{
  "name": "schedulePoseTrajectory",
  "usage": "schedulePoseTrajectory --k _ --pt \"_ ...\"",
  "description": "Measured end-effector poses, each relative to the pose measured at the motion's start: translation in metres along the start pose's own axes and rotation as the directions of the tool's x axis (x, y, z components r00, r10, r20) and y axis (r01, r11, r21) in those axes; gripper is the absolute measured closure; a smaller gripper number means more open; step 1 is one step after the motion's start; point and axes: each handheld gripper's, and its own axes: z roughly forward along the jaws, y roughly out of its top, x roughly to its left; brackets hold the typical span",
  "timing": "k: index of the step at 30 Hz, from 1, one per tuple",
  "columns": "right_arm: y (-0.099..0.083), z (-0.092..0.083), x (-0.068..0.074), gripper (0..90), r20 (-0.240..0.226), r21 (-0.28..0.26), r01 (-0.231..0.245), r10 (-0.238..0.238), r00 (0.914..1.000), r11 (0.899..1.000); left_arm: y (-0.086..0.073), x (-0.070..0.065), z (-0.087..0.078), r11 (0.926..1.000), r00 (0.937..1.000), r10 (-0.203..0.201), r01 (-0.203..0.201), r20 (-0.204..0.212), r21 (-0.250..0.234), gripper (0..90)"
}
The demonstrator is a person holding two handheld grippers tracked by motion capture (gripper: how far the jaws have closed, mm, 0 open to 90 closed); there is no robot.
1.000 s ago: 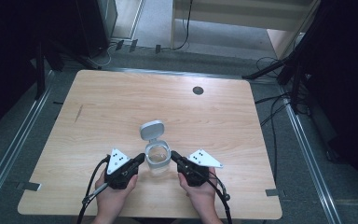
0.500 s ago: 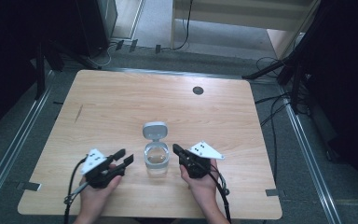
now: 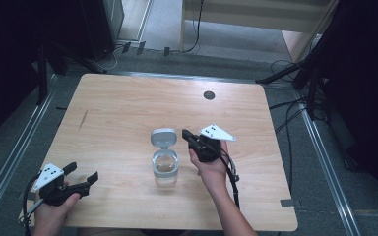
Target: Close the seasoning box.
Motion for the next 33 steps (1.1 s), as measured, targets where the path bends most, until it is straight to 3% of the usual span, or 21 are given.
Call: schedulePoseTrajectory --k 1,3,7,8,11,16,18,19,21,22,23,26,27,33 --pt "0.004 0.001 -0.001 90.0 -0.008 -0.009 0.000 0.000 1.0000 1.000 0.000 0.004 0.002 0.9996 0.9992 -0.028 0.028 0.027 -0.004 9.5" --pt "0.012 0.002 -0.001 90.0 -0.026 -0.016 -0.008 0.008 0.9996 1.000 0.000 0.004 0.005 0.9991 0.9986 -0.042 0.042 0.031 0.001 9.6" --pt "0.019 0.003 0.005 90.0 -0.060 -0.022 0.017 -0.018 0.9981 1.000 0.000 0.004 0.006 0.9989 0.9986 -0.047 0.047 0.024 0.008 12.6" --pt "0.020 0.004 0.012 90.0 -0.082 -0.014 0.047 -0.048 0.9955 0.999 0.000 0.005 0.006 0.9984 0.9982 -0.056 0.056 0.021 0.006 12.9" --pt "0.017 0.000 0.020 90.0 -0.114 -0.004 0.059 -0.059 0.9918 0.998 0.000 0.006 0.006 0.9983 0.9982 -0.058 0.057 0.018 0.011 13.2" --pt "0.009 -0.009 0.028 89.9 -0.114 -0.010 0.067 -0.068 0.9912 0.998 0.000 0.004 0.008 0.9986 0.9985 -0.052 0.051 0.020 0.015 13.5" --pt "0.005 -0.017 0.025 85.5 -0.080 -0.016 0.064 -0.065 0.9947 0.998 0.000 0.004 0.008 0.9988 0.9987 -0.047 0.047 0.018 0.017 13.5" --pt "0.003 -0.019 0.022 82.0 -0.068 -0.017 0.060 -0.061 0.9958 0.998 0.000 0.003 0.008 0.9987 0.9987 -0.049 0.049 0.017 0.016 13.5" --pt "0.001 -0.025 0.015 66.0 -0.039 -0.023 0.049 -0.050 0.9980 0.999 0.000 0.004 0.007 0.9988 0.9987 -0.047 0.047 0.021 0.017 13.5" --pt "0.001 -0.025 0.015 66.0 -0.039 -0.023 0.049 -0.050 0.9980 0.999 0.000 0.004 0.007 0.9988 0.9987 -0.047 0.047 0.021 0.017 13.5" --pt "-0.002 -0.032 0.005 43.4 -0.004 -0.039 0.038 -0.038 0.9993 0.999 0.000 0.004 0.008 0.9988 0.9987 -0.047 0.047 0.021 0.015 13.5" --pt "-0.007 -0.044 -0.011 16.9 0.046 -0.050 -0.010 0.012 0.9989 0.999 0.000 0.003 0.008 0.9991 0.9991 -0.040 0.039 0.017 0.015 13.5" --pt "-0.009 -0.049 -0.016 13.4 0.059 -0.053 -0.021 0.024 0.9980 0.998 0.000 0.003 0.009 0.9992 0.9991 -0.038 0.037 0.018 0.016 13.5" --pt "-0.026 -0.074 -0.045 13.5 0.139 -0.026 -0.078 0.081 0.9870 0.997 0.000 0.001 0.009 0.9996 0.9996 -0.023 0.023 0.013 0.016 13.6"
